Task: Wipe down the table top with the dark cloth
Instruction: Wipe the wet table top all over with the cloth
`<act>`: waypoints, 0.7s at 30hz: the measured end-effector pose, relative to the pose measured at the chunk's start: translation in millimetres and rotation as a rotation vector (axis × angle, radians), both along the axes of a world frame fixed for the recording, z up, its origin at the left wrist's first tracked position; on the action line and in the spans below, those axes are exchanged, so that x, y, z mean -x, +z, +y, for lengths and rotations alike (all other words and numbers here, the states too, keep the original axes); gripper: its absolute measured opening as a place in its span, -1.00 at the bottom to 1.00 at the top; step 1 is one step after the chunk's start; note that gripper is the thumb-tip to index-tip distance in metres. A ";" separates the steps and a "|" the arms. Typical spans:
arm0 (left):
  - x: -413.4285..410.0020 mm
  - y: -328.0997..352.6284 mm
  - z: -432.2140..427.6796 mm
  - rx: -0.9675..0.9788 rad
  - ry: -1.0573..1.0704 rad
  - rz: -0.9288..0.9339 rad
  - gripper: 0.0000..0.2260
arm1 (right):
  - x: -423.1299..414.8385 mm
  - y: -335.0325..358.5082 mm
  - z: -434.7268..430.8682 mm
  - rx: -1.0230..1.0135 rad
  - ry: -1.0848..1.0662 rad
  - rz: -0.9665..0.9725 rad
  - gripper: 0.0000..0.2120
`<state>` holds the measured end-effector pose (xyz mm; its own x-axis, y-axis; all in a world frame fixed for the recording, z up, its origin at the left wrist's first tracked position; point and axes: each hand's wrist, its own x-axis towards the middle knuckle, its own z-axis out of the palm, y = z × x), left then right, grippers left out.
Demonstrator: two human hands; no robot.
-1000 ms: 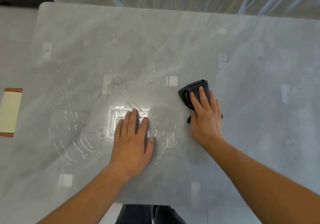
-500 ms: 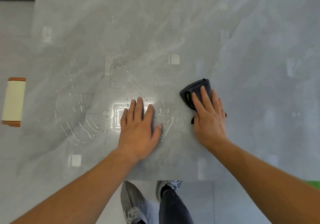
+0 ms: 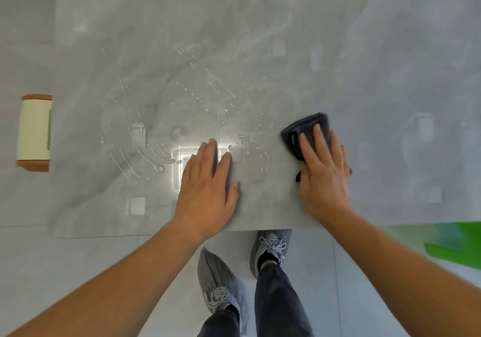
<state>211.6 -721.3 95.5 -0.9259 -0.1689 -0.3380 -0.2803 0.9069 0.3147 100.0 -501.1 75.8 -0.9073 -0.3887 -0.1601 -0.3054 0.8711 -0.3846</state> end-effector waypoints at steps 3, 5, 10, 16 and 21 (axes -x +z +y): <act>-5.3 -1.2 -3.2 0.020 -0.028 0.002 -0.46 | -61.6 1.4 7.5 -0.047 0.257 0.024 -0.37; -4.1 0.0 -5.9 0.013 -0.025 -0.009 -0.45 | -66.3 1.1 16.4 -0.052 0.350 0.016 -0.36; -9.0 4.8 -14.6 0.010 -0.042 -0.007 -0.45 | -22.6 -1.1 22.9 -0.007 -0.037 -0.002 -0.45; -21.1 3.8 -31.8 -0.001 -0.027 0.006 -0.45 | -82.3 -1.3 -8.3 -0.065 -0.062 0.007 -0.43; -17.7 8.4 -41.6 -0.081 0.032 0.043 -0.53 | -138.4 -4.1 -43.3 -0.101 0.129 0.009 -0.37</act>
